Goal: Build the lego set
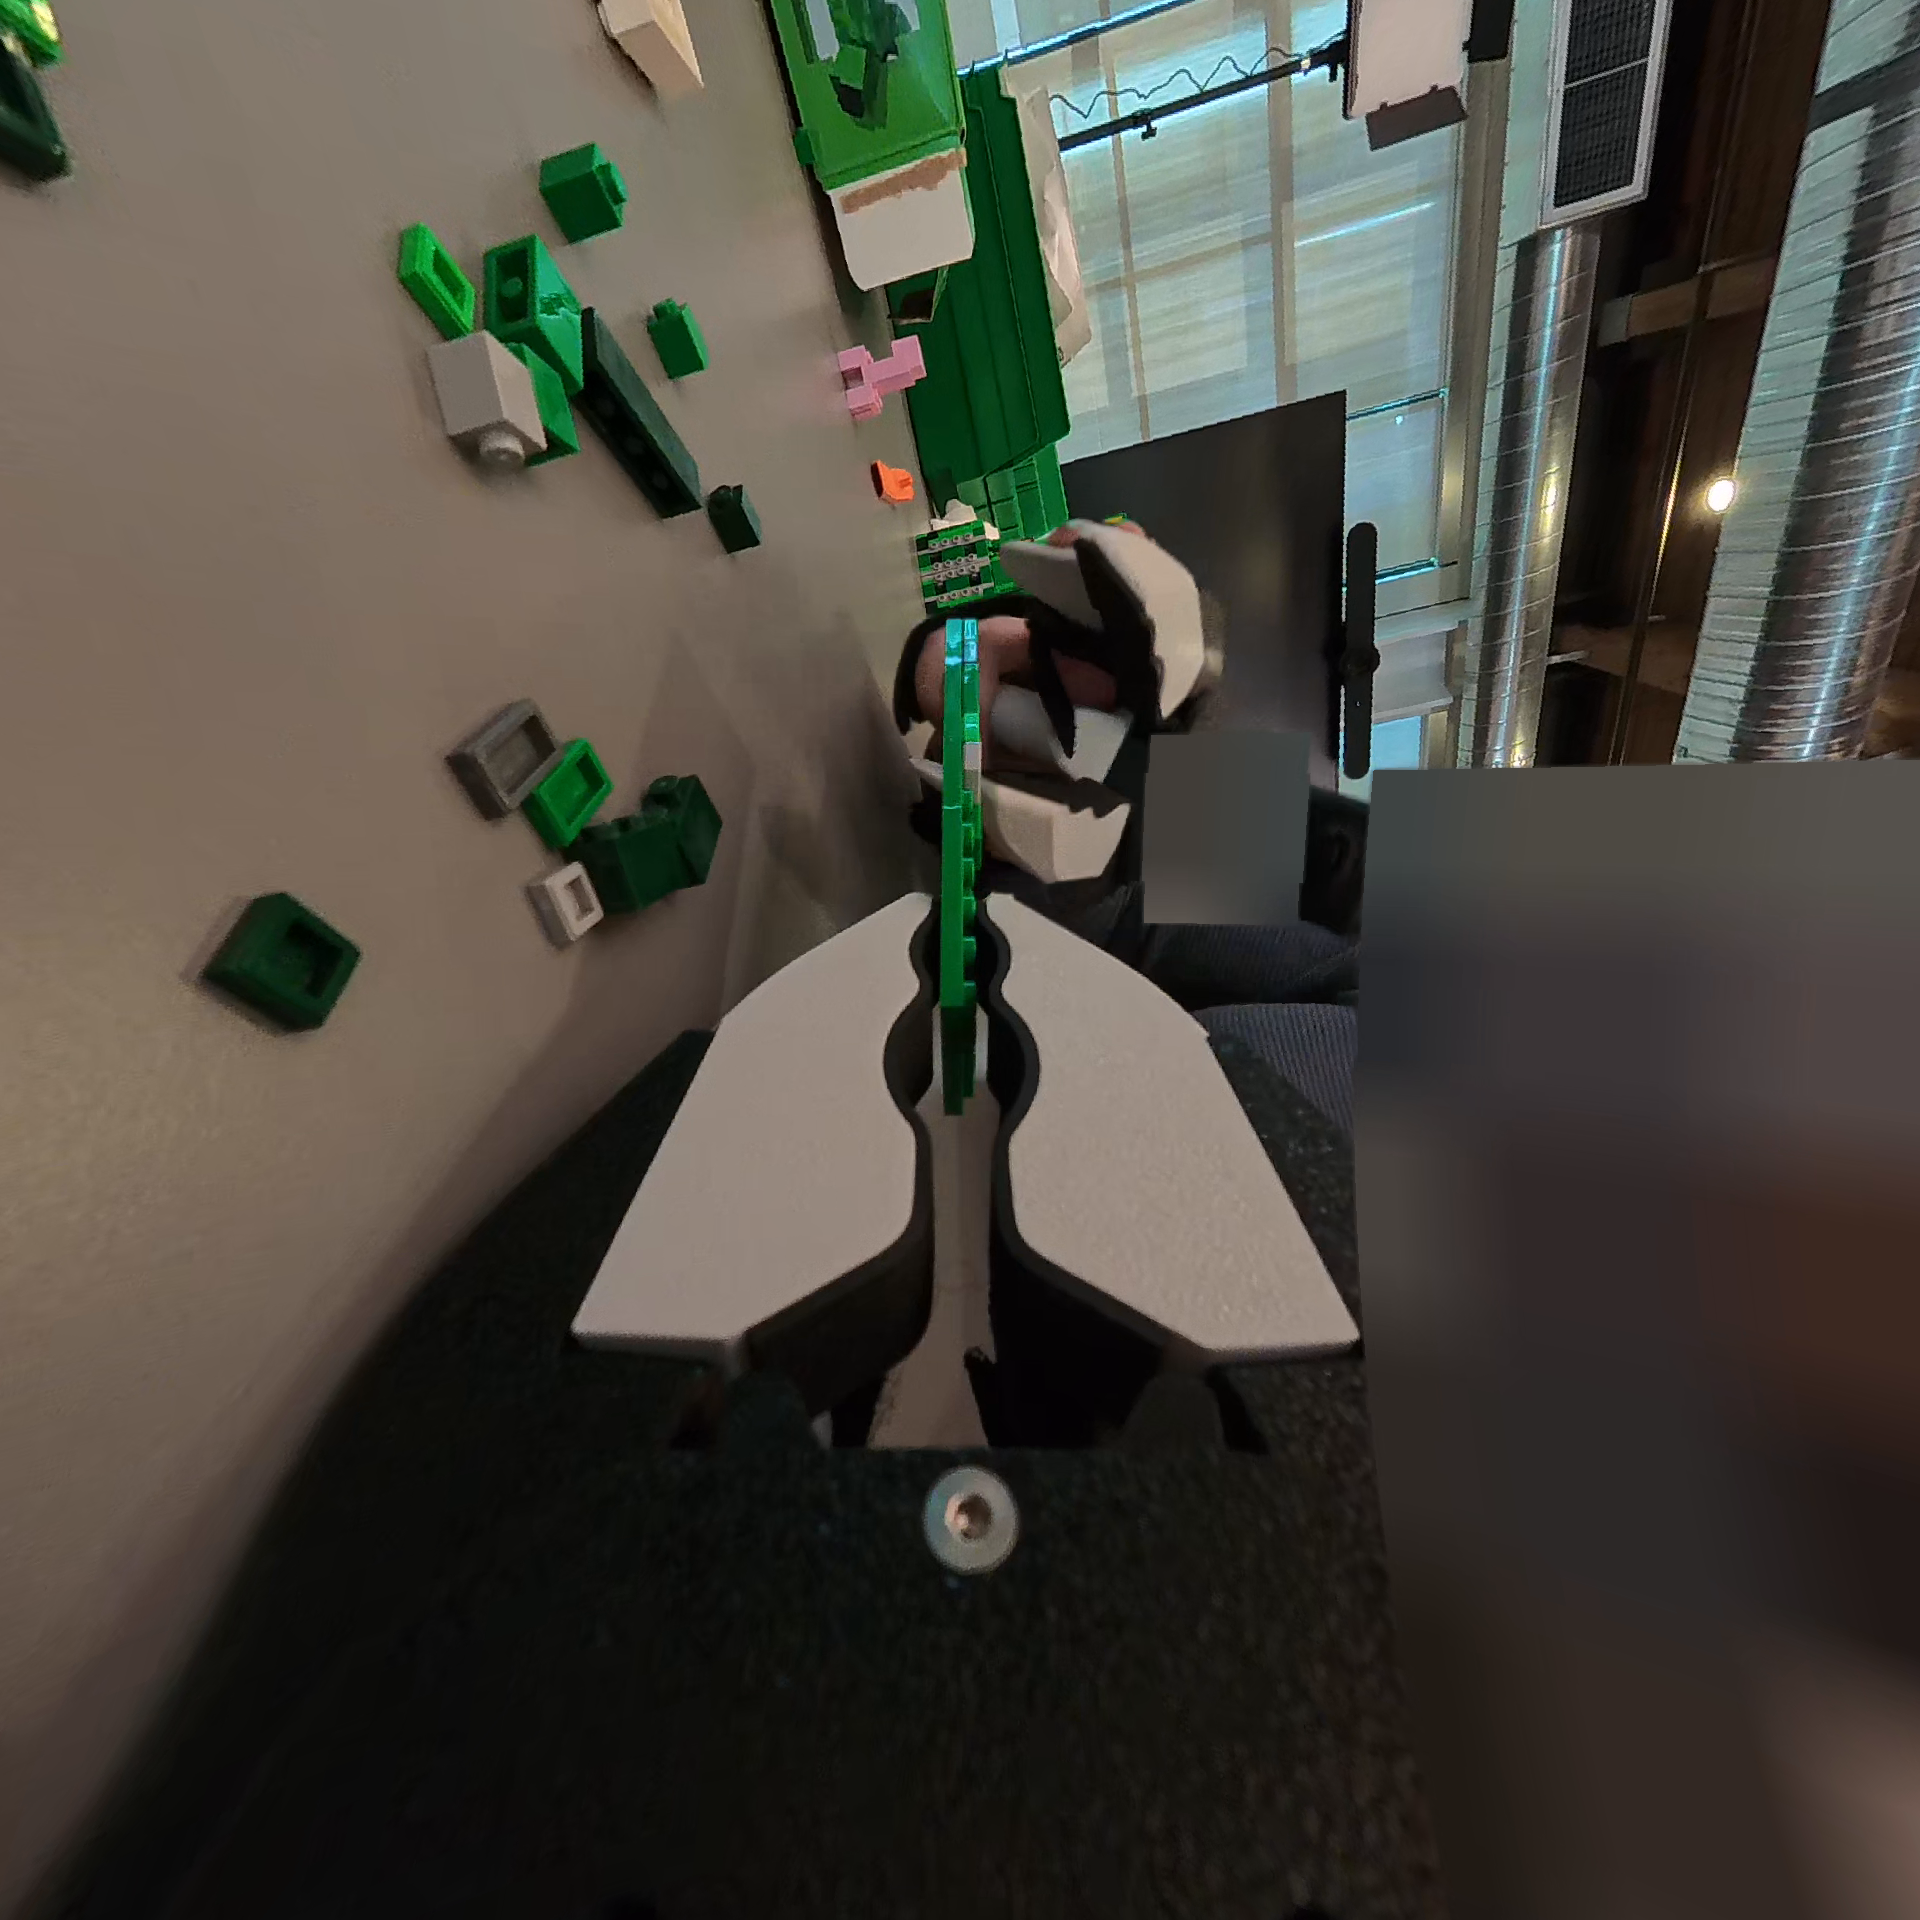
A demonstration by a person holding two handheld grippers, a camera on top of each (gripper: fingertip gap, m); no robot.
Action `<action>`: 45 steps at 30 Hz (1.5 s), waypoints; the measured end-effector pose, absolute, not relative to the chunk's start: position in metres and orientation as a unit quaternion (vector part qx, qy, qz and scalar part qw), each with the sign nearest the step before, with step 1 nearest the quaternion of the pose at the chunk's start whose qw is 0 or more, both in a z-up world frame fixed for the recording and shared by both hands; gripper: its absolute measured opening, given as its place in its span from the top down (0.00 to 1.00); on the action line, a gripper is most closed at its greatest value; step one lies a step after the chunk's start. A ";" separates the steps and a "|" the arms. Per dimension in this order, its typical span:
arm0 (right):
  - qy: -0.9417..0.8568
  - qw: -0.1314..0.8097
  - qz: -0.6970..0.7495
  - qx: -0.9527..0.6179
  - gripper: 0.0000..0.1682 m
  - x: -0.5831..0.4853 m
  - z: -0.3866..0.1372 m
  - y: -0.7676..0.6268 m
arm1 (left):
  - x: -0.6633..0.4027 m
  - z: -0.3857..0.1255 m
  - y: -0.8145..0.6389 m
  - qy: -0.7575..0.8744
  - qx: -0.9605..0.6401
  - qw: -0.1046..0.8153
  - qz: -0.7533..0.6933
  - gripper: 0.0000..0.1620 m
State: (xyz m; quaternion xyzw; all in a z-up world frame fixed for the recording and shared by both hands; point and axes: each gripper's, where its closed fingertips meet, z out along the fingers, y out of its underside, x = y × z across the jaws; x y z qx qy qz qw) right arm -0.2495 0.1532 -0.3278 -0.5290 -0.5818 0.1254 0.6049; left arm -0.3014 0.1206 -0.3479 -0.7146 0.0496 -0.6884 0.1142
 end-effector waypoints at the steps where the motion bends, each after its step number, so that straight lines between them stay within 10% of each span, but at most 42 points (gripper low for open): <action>1: -0.564 0.611 0.138 -0.538 0.69 -0.247 -0.325 0.158 | -0.302 -0.348 0.121 0.050 -0.714 0.114 -0.689 0.97; 45: -0.450 0.670 0.206 -0.553 1.00 -0.220 -0.302 0.181 | -0.301 -0.348 0.114 0.071 -0.713 0.107 -0.690 0.97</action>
